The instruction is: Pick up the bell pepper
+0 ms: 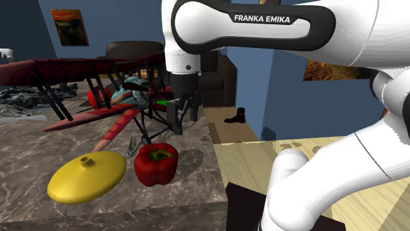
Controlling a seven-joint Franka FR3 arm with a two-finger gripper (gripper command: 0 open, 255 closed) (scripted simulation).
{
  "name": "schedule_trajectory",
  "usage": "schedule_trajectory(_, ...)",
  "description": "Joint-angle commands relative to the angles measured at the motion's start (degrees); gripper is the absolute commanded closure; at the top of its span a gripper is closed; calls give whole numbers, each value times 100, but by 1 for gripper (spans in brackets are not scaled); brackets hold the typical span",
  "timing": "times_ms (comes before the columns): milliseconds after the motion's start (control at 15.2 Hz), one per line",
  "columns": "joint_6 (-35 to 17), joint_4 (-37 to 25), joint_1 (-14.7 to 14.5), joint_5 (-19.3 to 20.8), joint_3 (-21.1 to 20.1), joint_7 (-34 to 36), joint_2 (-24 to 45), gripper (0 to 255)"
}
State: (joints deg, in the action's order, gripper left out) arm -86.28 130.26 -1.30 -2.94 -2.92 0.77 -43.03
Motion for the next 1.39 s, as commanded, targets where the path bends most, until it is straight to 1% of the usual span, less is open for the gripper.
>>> schedule_trajectory(0,0,0,0,0,0,0,0,0)
schedule_trajectory(396,238,-192,-96,-578,-699,1110,-394,0)
schedule_trajectory(858,396,-746,-103,-1191,-1567,2443,-501,0)
schedule_trajectory(924,400,-774,-100,-1213,-1602,2494,-498,0)
schedule_trajectory(1320,20,-175,-152,-1294,-1666,2450,-719,0)
